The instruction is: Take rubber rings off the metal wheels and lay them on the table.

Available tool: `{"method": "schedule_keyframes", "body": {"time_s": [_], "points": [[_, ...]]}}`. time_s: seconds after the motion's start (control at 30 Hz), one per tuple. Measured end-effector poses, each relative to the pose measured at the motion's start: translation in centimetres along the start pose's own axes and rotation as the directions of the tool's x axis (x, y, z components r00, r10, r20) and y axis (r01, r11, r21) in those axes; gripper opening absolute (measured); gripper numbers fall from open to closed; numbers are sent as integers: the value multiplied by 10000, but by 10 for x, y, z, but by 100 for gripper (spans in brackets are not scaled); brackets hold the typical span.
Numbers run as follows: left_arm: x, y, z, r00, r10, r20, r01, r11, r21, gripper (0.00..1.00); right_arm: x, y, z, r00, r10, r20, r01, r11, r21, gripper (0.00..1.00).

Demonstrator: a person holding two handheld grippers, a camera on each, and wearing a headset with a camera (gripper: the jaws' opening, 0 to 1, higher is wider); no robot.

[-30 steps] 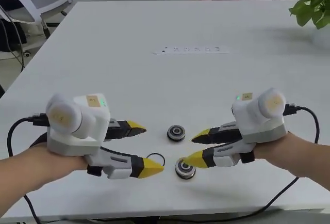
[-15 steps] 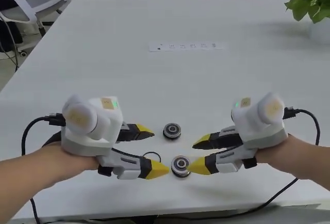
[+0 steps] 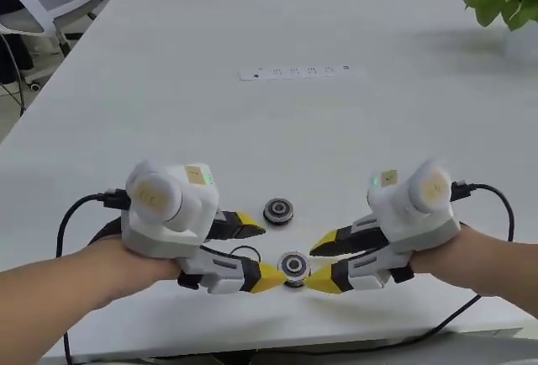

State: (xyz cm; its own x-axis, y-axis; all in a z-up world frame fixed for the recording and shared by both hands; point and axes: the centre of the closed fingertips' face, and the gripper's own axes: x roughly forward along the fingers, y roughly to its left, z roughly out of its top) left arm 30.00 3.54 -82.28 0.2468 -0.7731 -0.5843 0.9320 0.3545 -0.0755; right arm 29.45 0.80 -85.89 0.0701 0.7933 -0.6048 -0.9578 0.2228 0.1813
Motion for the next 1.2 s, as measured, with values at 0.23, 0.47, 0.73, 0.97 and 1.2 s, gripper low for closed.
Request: {"method": "schedule_keyframes", "body": {"time_s": [0.23, 0.47, 0.73, 0.97, 1.2], "points": [[6, -2, -4, 9999, -72, -136, 72, 10000, -32, 38, 1, -2, -2, 10000, -44, -26, 44, 10000, -41, 21], [14, -5, -5, 9998, -112, -168, 110, 9998, -177, 33, 4, -1, -6, 9999, -3, -162, 1, 9999, -152, 16], [22, -10, -7, 9993, -234, -307, 230, 9996, -151, 29, 5, -1, -7, 9998, -38, -178, 33, 9996, -285, 12], [28, -9, -5, 9995, -153, -293, 149, 9998, -146, 23, 4, -1, -7, 9999, -62, -130, 58, 9996, -281, 11], [31, -8, -8, 9992, -46, -403, 47, 10000, 30, 19, 4, -1, -7, 9999, -80, -94, 78, 9996, -267, 9]]}}
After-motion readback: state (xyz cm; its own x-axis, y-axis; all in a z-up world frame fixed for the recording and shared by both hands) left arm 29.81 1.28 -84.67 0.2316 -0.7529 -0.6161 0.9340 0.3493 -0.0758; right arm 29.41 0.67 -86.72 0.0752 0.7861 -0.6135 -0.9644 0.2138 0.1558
